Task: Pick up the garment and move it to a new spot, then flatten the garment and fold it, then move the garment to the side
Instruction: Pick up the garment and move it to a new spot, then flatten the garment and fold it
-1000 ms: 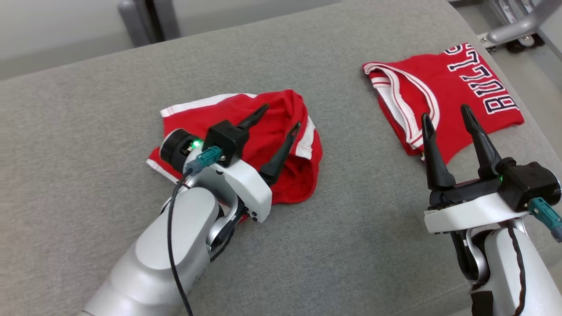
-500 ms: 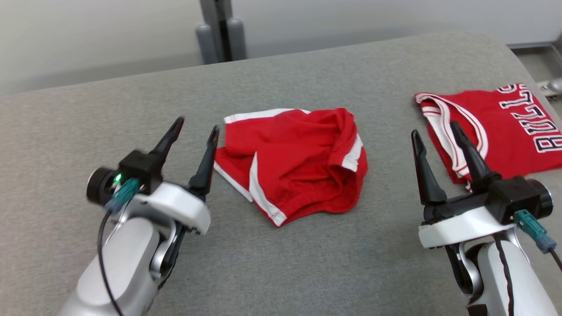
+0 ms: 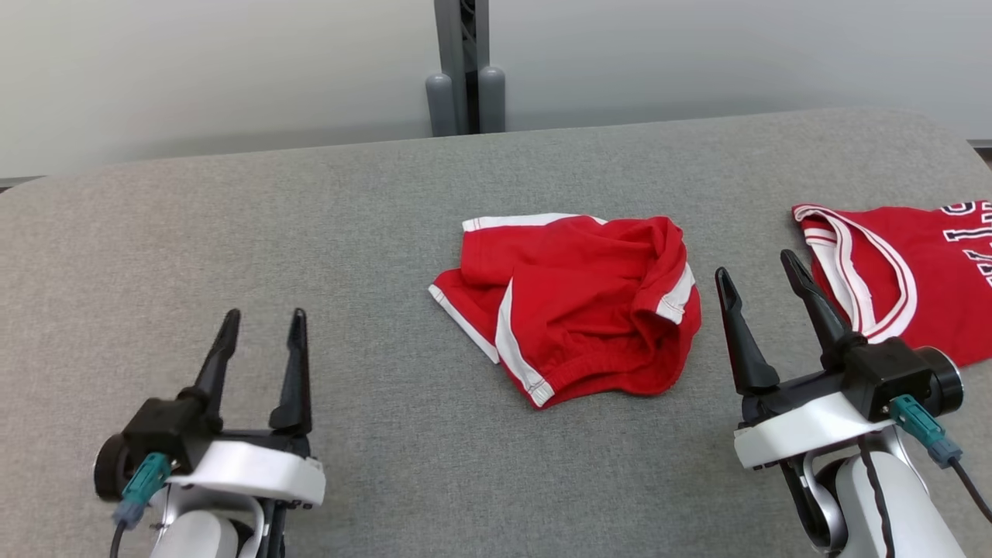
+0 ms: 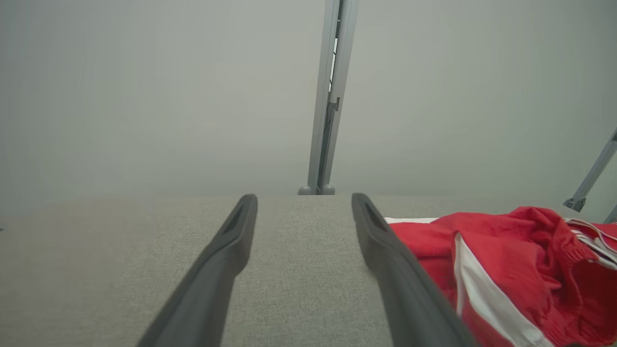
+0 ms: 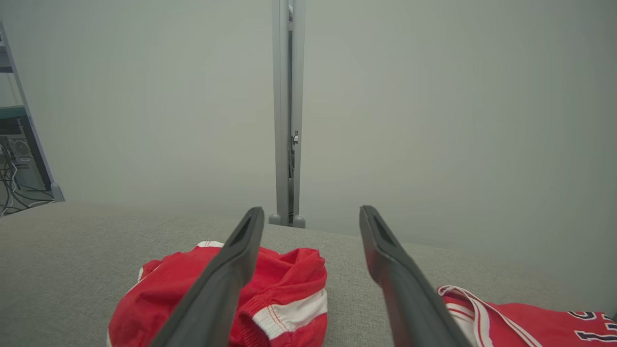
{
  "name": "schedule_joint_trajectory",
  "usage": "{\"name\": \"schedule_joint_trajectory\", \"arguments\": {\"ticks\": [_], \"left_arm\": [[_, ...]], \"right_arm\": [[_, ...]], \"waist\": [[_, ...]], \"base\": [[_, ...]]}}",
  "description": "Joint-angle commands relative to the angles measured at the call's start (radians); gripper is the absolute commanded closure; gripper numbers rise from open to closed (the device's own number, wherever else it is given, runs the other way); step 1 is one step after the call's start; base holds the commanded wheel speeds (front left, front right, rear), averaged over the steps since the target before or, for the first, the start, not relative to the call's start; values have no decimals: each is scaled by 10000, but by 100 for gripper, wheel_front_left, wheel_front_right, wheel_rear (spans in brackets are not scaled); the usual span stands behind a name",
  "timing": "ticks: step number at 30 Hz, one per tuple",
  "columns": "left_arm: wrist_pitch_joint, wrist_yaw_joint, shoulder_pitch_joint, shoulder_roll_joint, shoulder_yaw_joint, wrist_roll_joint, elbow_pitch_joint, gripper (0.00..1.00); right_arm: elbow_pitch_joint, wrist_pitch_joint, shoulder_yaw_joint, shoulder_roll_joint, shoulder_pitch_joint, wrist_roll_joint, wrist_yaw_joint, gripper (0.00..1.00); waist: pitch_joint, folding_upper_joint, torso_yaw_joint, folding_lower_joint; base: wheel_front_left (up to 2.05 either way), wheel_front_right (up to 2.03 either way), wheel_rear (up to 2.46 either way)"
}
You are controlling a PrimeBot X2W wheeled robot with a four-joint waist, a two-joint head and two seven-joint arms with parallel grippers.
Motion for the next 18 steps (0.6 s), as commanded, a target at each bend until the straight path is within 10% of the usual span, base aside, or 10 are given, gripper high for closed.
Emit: {"name": "schedule_joint_trajectory", "arguments": {"ticks": [1,18], "left_arm": [[-45,-94,167,-117,160,74,-92,0],[-47,-1346,533,-1138,1382,1341,9,0]], "right_arm": [[51,0,14,-52,132,54,-2,0],[231,229,1856,-45,365,313,-2,0]], "waist": [[-33,0,38,0],[-44,0,519,0]], "base": [[0,0,0],[0,0,0]]}}
